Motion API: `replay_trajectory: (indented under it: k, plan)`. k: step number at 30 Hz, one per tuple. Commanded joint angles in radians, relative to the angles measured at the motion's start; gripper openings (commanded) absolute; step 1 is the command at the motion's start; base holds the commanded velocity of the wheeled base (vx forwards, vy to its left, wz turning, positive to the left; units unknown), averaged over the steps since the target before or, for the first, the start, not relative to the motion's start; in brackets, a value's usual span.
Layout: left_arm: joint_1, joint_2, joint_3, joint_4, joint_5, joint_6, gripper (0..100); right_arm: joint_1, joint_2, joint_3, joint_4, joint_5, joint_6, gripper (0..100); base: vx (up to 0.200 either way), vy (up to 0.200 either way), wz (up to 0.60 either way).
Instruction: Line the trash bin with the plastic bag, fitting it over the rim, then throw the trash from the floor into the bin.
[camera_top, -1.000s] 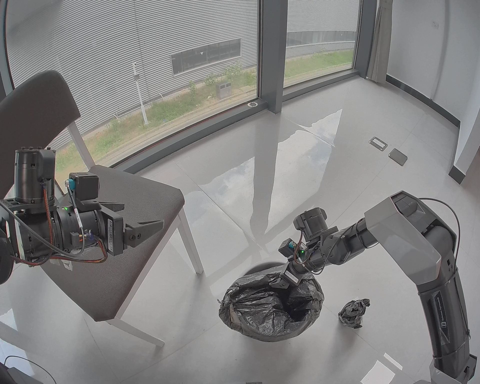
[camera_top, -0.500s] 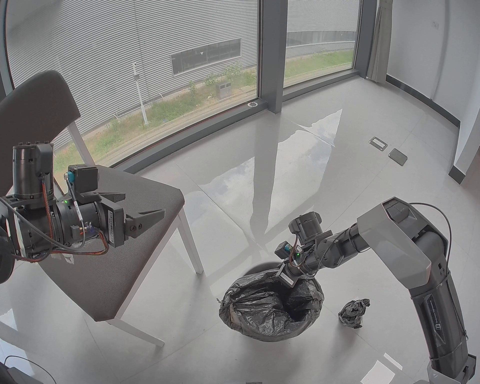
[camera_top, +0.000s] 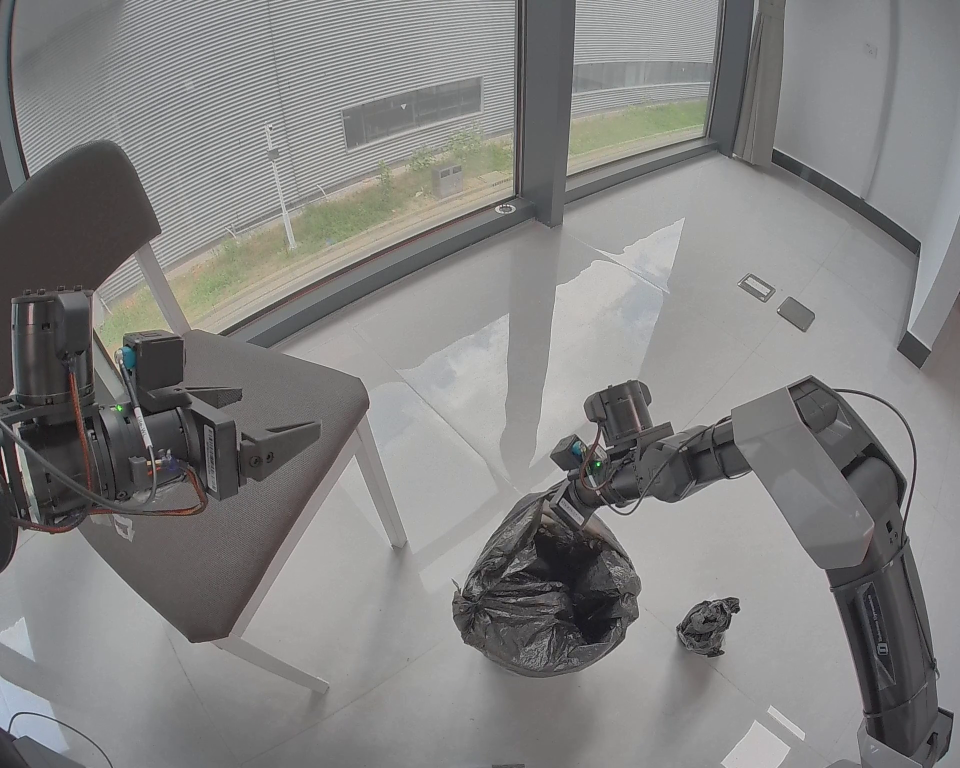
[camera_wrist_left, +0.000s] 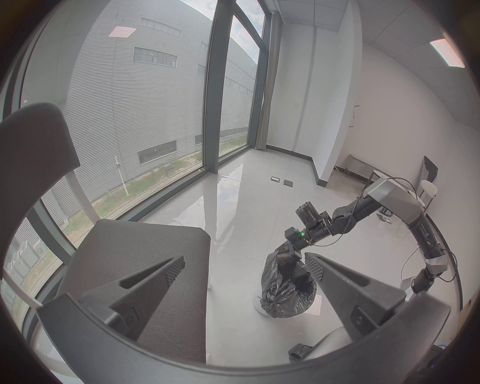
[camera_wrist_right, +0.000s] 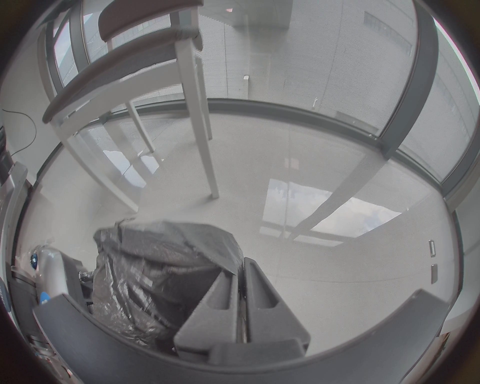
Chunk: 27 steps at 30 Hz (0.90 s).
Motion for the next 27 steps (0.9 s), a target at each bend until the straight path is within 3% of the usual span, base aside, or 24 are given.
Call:
replay_trajectory:
  k: [1, 12, 13, 27]
  plan:
    - [0.001, -0.029, 0.004, 0.0, -0.003, -0.011, 100, -0.014, -0.001, -0.067, 0.002, -0.001, 0.006, 0, 0.0, 0.0, 0.0]
    - [0.0, -0.041, 0.007, 0.0, -0.006, -0.028, 100, -0.006, 0.09, -0.171, 0.005, -0.004, 0.039, 0, 0.0, 0.0, 0.0]
    - [0.0, -0.041, 0.009, -0.002, -0.006, -0.028, 100, -0.008, 0.09, -0.172, 0.005, -0.004, 0.04, 100, 0.0, 0.0, 0.0]
    - [0.0, -0.041, 0.024, -0.006, -0.015, -0.03, 100, -0.062, 0.061, -0.145, 0.004, -0.002, 0.034, 100, 0.0, 0.0, 0.0]
